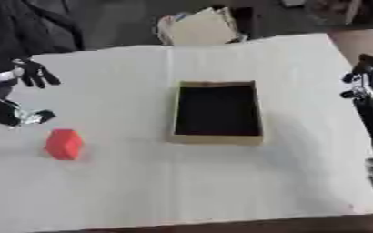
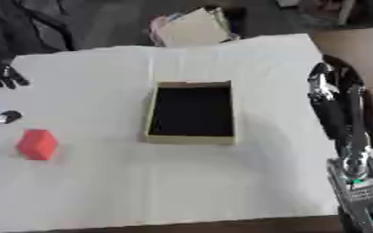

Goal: Pick up objects on the table and place them in the box.

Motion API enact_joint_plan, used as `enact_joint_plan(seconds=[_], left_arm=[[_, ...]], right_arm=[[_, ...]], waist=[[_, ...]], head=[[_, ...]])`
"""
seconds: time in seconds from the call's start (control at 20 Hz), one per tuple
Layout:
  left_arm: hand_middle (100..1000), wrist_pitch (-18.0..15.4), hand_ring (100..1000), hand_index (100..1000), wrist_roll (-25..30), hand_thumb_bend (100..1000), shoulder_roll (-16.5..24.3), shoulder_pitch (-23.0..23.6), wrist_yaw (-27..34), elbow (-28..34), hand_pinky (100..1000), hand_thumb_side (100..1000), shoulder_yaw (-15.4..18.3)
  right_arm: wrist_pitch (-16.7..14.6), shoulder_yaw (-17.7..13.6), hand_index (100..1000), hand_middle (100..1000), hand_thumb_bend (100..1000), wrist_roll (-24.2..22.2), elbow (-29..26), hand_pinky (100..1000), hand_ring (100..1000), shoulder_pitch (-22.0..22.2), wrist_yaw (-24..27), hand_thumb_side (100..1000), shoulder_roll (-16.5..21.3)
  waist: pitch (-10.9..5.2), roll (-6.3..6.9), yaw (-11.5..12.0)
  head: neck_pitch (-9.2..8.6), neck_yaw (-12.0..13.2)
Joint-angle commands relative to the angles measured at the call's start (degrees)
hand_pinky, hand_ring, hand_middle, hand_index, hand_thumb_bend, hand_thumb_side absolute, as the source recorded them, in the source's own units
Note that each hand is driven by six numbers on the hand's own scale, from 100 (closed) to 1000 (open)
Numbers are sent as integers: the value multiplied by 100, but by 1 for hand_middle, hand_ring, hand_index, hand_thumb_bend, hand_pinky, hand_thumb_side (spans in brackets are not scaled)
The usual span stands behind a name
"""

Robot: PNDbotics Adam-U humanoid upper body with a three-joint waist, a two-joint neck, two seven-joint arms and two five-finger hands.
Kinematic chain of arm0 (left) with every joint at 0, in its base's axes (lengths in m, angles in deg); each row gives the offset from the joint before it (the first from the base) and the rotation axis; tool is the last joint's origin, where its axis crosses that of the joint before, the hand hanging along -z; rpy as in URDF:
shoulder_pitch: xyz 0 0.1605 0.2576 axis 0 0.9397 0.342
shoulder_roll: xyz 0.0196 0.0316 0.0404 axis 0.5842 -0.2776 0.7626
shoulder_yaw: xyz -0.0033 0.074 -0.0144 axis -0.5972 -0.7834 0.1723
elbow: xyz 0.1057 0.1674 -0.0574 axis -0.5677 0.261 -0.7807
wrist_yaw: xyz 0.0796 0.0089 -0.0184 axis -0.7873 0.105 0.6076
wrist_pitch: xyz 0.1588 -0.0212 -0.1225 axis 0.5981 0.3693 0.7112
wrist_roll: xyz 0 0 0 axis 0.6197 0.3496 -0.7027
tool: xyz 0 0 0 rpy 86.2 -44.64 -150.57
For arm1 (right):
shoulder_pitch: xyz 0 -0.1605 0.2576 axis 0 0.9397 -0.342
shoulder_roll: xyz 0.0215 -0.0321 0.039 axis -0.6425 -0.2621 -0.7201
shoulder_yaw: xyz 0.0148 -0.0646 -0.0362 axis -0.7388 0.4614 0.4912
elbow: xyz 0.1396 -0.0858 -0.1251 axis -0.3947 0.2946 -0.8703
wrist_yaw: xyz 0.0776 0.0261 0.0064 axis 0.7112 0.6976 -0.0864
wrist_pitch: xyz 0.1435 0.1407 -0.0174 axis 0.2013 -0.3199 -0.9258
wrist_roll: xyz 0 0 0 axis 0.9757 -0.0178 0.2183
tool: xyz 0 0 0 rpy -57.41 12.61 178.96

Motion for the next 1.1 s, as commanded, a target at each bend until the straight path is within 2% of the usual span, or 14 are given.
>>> enact_joint_plan(seconds=[0.05,0.65,1.1], left_arm=[[779,-33,765,860,234,403,58,-99,-114,-82,752,304,24],[801,-168,785,873,519,417,-214,-153,-351,-533,761,258,-60],[800,-320,783,872,433,415,-472,-241,-667,-966,758,217,-124]], right_arm=[[-11,-19,857,532,100,5,-109,571,748,-72,29,721,90],[-27,-25,858,533,100,19,-122,572,749,-63,50,723,78],[-36,-23,858,532,100,16,-128,572,749,-62,60,722,70]], waist=[[-62,-7,-6],[-34,1,-22],[-21,2,-27]], head=[[-70,26],[-75,32],[-79,39]])
